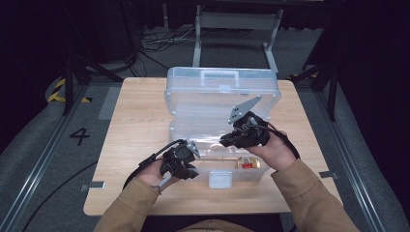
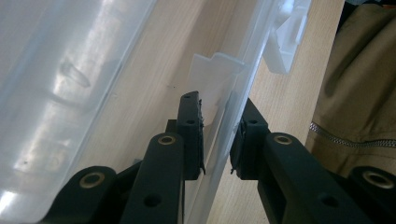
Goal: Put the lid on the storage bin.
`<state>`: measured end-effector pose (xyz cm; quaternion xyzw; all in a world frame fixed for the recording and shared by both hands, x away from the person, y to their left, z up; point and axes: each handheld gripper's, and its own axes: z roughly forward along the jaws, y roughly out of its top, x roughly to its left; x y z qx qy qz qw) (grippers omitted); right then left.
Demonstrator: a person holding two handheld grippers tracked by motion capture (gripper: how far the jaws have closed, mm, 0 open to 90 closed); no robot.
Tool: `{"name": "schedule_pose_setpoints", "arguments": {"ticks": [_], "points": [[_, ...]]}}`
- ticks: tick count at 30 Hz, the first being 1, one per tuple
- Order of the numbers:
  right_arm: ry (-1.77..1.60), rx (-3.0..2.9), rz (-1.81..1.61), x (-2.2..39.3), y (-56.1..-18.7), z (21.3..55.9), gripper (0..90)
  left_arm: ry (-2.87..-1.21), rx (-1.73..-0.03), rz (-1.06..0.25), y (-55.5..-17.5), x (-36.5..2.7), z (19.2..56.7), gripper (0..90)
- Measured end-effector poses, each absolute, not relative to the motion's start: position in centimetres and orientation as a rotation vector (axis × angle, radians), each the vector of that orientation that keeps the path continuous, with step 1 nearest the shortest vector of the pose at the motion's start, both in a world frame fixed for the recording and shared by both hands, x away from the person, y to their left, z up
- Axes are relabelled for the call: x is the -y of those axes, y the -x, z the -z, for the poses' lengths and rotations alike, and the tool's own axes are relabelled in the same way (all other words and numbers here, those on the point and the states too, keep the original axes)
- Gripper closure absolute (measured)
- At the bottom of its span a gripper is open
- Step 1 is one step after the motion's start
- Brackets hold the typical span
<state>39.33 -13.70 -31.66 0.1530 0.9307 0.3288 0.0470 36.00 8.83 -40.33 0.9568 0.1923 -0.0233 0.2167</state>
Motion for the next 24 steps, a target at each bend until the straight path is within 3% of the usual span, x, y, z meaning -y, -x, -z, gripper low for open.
{"name": "schedule_pose_setpoints", "arguments": {"ticks": [8, 24], "points": [[-0.461, -2.833, -1.006, 13.7, -39.3, 31.6, 83.7, -2.666, -0.540, 0.109, -36.2, -8.9, 40.0, 71.5], [-0.463, -2.827, -1.006, 13.7, -39.2, 31.6, 83.7, -2.523, -0.507, 0.127, -35.4, -10.7, 36.2, 69.1]]}}
